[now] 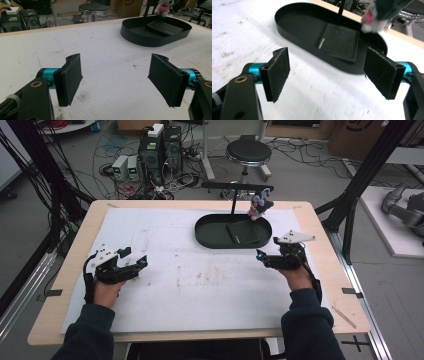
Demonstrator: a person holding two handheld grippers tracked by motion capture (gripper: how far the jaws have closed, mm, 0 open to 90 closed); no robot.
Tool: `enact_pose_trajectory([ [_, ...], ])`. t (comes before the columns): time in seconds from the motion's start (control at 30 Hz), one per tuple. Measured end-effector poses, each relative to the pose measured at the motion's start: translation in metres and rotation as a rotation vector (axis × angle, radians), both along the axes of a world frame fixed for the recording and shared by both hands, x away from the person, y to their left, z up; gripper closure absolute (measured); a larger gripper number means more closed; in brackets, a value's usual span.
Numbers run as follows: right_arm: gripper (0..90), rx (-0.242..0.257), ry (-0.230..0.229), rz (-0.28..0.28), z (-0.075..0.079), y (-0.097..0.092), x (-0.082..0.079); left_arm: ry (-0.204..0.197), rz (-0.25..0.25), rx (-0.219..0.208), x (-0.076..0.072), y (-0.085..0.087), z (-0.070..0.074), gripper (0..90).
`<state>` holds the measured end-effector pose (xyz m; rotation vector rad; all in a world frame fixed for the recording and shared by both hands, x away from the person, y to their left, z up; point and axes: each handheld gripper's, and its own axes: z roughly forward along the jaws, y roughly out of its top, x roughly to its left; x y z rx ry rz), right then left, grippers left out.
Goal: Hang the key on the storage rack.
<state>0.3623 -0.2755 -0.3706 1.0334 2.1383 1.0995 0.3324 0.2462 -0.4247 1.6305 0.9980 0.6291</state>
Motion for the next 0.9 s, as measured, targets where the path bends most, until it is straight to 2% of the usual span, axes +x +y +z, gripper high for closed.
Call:
enact_pose_trajectory([
  [0.17, 22.0, 0.029, -0.006, -0.033, -0.020, -0.010, -0.015, -0.002, -0.008, 0.010, -0.001, -0.003, 0.000, 26.3],
  [0.27, 22.0, 0.035, -0.004, -0.053, -0.025, -0.016, -0.018, -0.001, -0.011, 0.013, -0.002, -0.004, 0.000, 26.3],
  [0.43, 23.4, 0.041, -0.027, -0.078, -0.024, -0.021, -0.019, -0.004, -0.011, 0.016, -0.003, -0.004, 0.001, 26.3],
  [0.57, 23.6, 0.012, -0.024, -0.087, -0.025, -0.022, -0.020, -0.004, -0.011, 0.015, -0.002, -0.004, 0.001, 26.3],
  [0.9, 21.9, 0.016, -0.017, -0.079, -0.028, -0.026, -0.019, -0.010, -0.017, 0.016, -0.003, -0.004, 0.001, 26.3],
])
